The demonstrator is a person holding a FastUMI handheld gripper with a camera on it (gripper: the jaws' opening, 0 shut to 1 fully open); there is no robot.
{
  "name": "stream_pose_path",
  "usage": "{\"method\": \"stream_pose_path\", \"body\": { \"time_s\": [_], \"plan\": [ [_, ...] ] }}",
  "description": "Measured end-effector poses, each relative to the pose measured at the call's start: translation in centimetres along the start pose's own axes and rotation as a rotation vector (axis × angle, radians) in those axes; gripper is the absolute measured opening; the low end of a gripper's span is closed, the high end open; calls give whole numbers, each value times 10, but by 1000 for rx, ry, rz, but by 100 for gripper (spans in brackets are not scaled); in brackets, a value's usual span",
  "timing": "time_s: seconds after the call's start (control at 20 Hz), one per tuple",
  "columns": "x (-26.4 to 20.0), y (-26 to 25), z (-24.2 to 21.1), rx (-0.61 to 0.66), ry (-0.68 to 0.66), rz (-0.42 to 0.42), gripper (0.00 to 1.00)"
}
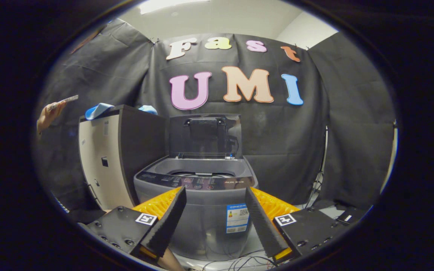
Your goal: Put the clothes into the washing machine and then close the washing machine lid.
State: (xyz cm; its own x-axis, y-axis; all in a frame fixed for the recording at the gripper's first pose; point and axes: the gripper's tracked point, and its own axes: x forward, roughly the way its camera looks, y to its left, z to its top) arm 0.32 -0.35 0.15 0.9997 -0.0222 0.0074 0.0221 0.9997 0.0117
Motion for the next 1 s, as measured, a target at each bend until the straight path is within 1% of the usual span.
{"method": "stream_pose_path", "body": {
  "time_s": [0.1, 0.15, 0.3, 0.4, 0.5, 0.6, 0.75, 0.9, 1.0],
  "plan": [
    [2, 3, 5, -2, 1, -12, 97],
    [5, 9, 13, 8, -6, -5, 97],
    [23, 29, 64, 71, -53, 18, 96],
    [42, 52, 103, 103, -72, 54, 96],
    [63, 82, 145, 94, -89, 113, 96],
    [85, 116, 178, 94, -79, 178, 96],
    [112, 183, 231, 113, -103, 307, 97],
    [133, 244, 262, 128, -66, 404, 96],
    [147, 284, 274, 137, -1, 459, 96]
  ]
}}
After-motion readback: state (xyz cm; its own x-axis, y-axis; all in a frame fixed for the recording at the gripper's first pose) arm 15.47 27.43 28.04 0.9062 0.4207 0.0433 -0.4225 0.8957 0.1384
